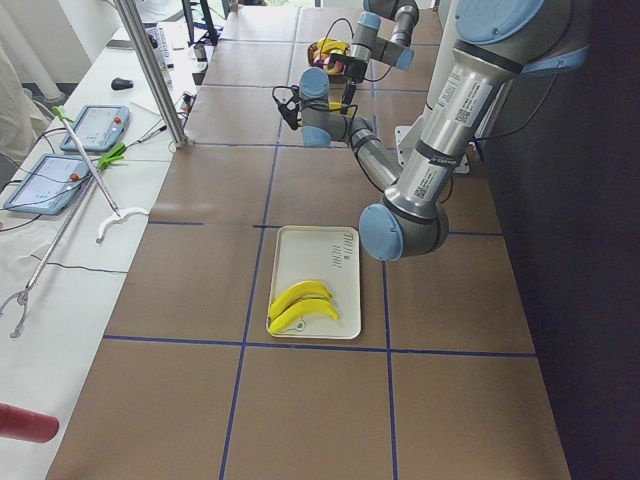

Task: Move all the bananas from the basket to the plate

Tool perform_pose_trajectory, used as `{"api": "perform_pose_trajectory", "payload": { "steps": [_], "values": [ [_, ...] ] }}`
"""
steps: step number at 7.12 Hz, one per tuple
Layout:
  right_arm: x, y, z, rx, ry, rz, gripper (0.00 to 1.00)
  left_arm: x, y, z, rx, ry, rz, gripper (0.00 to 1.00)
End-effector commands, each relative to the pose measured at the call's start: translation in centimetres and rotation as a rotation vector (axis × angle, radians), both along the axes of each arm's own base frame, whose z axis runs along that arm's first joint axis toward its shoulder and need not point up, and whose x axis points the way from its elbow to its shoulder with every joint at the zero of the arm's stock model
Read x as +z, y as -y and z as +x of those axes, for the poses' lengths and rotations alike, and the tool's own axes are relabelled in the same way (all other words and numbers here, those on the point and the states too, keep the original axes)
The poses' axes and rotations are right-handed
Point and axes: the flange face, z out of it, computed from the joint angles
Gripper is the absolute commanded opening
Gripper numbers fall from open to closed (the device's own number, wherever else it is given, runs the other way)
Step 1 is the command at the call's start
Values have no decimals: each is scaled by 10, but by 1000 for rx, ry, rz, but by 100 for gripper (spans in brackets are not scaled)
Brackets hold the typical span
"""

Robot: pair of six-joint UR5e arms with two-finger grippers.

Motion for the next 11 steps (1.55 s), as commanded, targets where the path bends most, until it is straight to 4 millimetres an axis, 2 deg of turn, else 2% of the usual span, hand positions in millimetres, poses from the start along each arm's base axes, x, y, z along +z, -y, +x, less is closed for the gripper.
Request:
{"api": "perform_pose_trajectory", "payload": {
  "steps": [1, 4, 5, 6, 7, 8, 9, 11],
  "values": [
    [-3, -3, 1, -2, 5, 5, 30, 3, -3, 8, 12, 6, -5, 99],
    [-7, -3, 1, -2, 11, 11, 33, 2, -16, 21, 41, 3, -5, 99],
    [-7, -2, 1, -1, 11, 11, 37, -1, -17, 22, 42, -1, -5, 94],
    [-8, -2, 1, -1, 13, 11, 47, 0, -17, 22, 41, 1, -4, 77],
    [-9, -3, 1, -2, 13, 10, 91, -2, -15, 22, 12, 0, 5, 46],
    [-12, -1, 1, 1, 15, 12, 99, -1, -15, 22, 11, 3, 4, 14],
    [-12, 0, 2, 2, 17, 11, 99, 3, -14, 23, 9, 12, -4, 0],
    [-12, 5, 5, 8, 16, 9, 99, 7, -13, 24, 10, 36, -18, 0]
  ]
}}
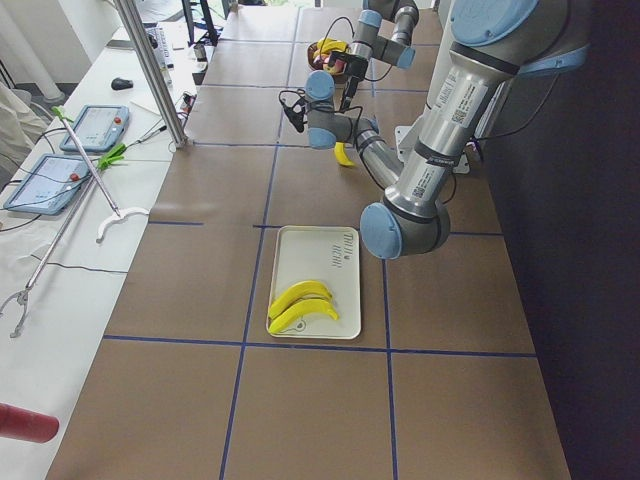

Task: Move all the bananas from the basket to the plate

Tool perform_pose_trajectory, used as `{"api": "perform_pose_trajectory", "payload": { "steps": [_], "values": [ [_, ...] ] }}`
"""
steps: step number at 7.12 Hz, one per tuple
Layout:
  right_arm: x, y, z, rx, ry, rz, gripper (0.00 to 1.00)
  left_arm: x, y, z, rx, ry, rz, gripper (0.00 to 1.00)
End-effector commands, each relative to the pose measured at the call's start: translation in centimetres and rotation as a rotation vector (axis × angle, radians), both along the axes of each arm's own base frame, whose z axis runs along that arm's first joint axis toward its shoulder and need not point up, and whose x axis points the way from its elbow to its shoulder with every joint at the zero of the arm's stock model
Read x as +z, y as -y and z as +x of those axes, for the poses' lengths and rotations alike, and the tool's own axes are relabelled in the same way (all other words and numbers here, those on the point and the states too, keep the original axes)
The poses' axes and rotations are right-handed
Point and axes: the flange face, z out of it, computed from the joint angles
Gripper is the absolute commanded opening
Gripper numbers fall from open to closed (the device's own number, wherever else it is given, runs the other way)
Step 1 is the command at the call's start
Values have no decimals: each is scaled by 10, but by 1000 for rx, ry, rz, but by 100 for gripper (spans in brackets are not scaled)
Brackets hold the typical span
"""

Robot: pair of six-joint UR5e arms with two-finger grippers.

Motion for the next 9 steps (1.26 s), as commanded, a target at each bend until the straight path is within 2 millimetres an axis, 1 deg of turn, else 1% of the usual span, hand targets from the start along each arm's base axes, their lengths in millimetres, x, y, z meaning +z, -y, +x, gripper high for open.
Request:
{"api": "perform_pose_trajectory", "payload": {
  "steps": [1, 3, 4, 5, 6, 7, 9],
  "values": [
    [-1, 7, 6, 0, -6, -3, 99, 5, 1, 1, -1, 16, -5, 0],
    [3, 20, 15, -60, -37, -17, 99, 7, 1, 1, -1, 28, -12, 0],
    [4, 22, 16, -60, -43, -18, 99, 7, 1, 3, 3, 35, -12, 6],
    [8, 29, 21, -80, -63, -29, 99, 9, -4, 7, 15, 38, -15, 41],
    [9, 40, 37, -127, -83, -44, 99, 11, -4, 11, 19, 64, -34, 72],
    [10, 51, 51, -144, -92, -53, 99, 13, -4, 15, 22, 93, -53, 98],
    [20, 69, 72, -163, -117, -77, 99, 11, -8, 21, 43, 152, -49, 98]
  ]
}}
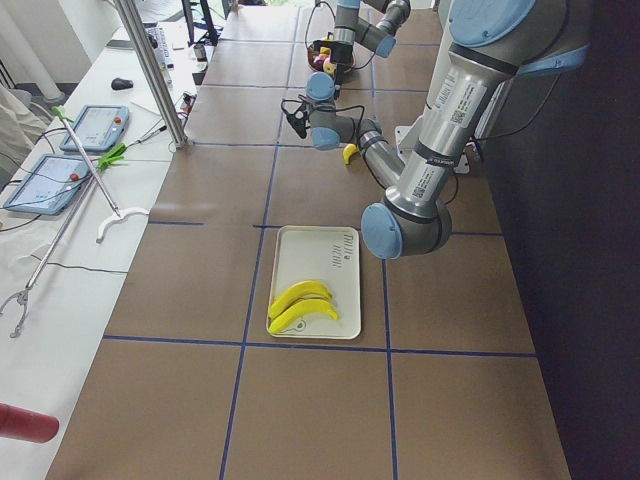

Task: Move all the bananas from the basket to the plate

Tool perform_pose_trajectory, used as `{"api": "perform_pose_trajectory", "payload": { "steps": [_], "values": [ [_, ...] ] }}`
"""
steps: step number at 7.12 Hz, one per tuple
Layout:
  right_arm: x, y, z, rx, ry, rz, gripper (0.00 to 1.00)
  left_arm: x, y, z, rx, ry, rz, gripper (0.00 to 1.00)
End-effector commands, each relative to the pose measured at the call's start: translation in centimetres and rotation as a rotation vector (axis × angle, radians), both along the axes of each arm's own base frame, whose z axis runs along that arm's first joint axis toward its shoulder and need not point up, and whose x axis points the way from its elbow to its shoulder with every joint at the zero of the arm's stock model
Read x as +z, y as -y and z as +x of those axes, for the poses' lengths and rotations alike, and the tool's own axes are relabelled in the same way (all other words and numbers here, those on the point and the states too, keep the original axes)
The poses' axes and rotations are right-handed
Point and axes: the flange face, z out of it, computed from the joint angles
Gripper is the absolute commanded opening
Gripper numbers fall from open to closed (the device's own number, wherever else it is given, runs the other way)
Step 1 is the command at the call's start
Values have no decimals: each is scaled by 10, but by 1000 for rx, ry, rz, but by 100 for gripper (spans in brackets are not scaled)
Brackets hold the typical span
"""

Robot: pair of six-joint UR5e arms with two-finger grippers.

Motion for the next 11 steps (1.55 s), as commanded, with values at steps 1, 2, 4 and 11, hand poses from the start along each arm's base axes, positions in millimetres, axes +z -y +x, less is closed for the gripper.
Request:
{"api": "perform_pose_trajectory", "payload": {
  "steps": [1, 2, 4, 11],
  "values": [
    [30, 24, 31, -26, -45, -35, 99, 0, -20, 23, 67, 98, 3, 98],
    [44, 34, 46, -48, -66, 4, 99, -7, -41, 52, 100, 170, 13, 98],
    [93, 49, 87, -85, -127, 38, 99, -11, -102, 116, 148, 302, 93, 98],
    [112, 55, 107, -108, -142, 35, 99, 0, -120, 182, 218, 421, 166, 25]
  ]
}}
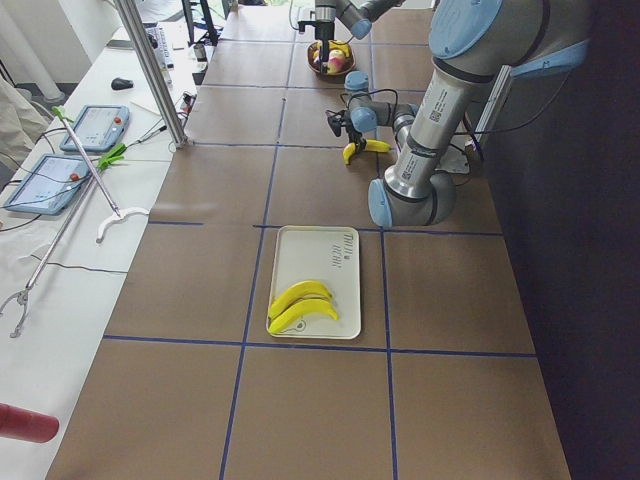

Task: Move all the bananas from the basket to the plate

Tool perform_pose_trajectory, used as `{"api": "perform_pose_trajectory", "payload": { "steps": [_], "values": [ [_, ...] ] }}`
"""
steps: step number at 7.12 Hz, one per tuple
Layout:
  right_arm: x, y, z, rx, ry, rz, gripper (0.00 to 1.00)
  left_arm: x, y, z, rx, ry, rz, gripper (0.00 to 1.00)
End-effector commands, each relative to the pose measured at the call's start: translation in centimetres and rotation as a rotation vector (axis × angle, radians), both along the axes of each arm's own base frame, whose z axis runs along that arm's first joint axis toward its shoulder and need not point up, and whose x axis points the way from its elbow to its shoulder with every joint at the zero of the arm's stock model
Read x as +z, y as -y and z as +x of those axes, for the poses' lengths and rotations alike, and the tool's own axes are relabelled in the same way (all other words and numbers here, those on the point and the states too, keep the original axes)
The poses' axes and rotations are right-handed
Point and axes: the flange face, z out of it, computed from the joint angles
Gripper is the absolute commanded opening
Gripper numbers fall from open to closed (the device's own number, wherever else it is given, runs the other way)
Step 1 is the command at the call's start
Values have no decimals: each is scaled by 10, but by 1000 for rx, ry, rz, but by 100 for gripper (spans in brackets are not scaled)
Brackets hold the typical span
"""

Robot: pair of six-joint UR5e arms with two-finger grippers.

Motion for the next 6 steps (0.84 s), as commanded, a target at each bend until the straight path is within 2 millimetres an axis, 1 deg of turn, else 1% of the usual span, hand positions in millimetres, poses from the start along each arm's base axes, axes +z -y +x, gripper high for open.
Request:
{"api": "perform_pose_trajectory", "payload": {
  "steps": [1, 2, 3, 4, 5, 6],
  "values": [
    [0, -1, -1, -2, 0, 0, 99, 15, -1, -5, 0, 24, -8, 4],
    [-1, 0, 0, 0, 0, 0, 99, -2, 0, -29, 25, 41, 12, 0],
    [0, 0, 0, 0, -1, -1, 99, -19, 15, -84, 69, 87, 53, 0],
    [3, 4, 2, 7, -7, -6, 99, 0, 47, -145, 54, 100, 78, 0],
    [17, 8, 10, 18, -27, -6, 99, 32, 89, -204, 43, 124, 130, 0],
    [39, 11, 18, 14, -63, 23, 99, 81, 128, -258, 70, 186, 188, 0]
  ]
}}
